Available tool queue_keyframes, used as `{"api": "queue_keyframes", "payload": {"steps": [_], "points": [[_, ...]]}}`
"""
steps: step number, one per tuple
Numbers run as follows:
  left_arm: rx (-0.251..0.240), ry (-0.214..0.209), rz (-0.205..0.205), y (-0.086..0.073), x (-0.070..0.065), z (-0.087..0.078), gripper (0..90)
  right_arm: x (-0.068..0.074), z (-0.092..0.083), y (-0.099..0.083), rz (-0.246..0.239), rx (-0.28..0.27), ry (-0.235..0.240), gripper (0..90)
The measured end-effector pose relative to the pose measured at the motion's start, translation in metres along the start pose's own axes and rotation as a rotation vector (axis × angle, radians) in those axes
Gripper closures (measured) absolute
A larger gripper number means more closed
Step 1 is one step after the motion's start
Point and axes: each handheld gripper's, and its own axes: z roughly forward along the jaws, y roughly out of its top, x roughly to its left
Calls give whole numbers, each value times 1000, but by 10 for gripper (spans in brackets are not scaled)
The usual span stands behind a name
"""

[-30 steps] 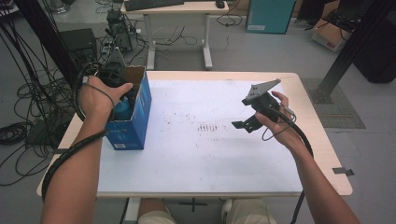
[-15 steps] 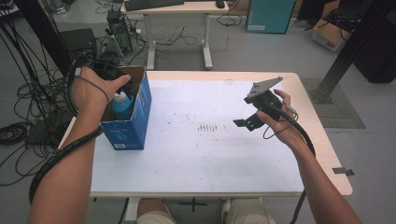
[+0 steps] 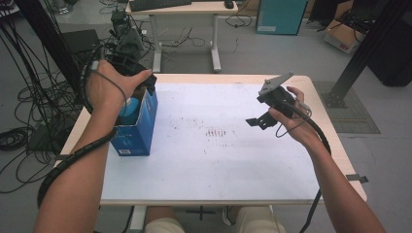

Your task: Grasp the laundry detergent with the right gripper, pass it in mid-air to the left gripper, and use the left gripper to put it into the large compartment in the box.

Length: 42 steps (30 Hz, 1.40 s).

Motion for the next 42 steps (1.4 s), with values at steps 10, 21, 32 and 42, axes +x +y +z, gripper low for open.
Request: {"api": "queue_keyframes", "payload": {"steps": [10, 21, 32, 42], "points": [[-30, -67, 94, 14, -41, 9, 108, -17, -4, 1, 17, 39, -13, 61], [-52, -123, 133, 27, -67, 18, 95, -32, -12, 1, 22, 82, -35, 62], [-29, -158, 161, 36, -81, 39, 88, -39, -15, -2, 29, 117, -45, 64], [-17, -173, 172, 38, -84, 50, 88, -43, -15, -1, 21, 124, -49, 64]]}}
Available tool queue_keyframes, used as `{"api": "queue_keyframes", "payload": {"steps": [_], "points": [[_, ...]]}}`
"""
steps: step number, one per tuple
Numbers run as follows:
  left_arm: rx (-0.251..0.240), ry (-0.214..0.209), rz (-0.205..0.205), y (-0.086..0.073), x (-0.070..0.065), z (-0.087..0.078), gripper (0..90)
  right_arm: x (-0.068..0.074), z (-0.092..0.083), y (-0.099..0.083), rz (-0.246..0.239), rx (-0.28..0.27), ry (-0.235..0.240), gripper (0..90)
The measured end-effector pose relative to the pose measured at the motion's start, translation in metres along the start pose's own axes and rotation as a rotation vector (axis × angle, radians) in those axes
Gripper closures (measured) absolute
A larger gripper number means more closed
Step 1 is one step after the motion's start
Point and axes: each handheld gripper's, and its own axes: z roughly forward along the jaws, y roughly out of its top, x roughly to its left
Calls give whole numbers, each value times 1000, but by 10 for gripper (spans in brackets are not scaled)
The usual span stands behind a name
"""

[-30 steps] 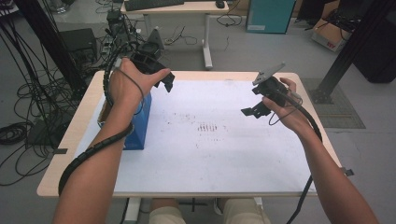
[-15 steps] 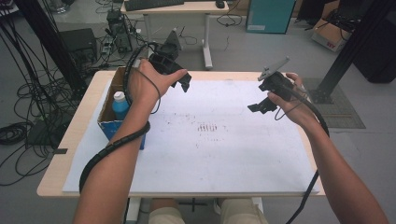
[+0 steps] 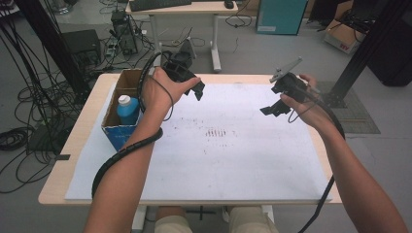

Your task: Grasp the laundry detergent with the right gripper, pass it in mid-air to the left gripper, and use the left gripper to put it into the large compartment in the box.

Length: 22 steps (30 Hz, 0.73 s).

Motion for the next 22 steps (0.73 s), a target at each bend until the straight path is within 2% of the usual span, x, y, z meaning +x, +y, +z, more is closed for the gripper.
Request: {"api": "queue_keyframes", "payload": {"steps": [12, 15, 22], "points": [[-5, -9, 9, -2, -2, 1, 88, 1, -2, 0, -15, 1, 0, 65], [-7, -13, 5, -3, -2, 2, 87, 3, -3, 0, -6, 5, -2, 65], [-22, -38, 19, -5, -5, 1, 76, 5, -1, 1, -22, -1, 3, 64]]}}
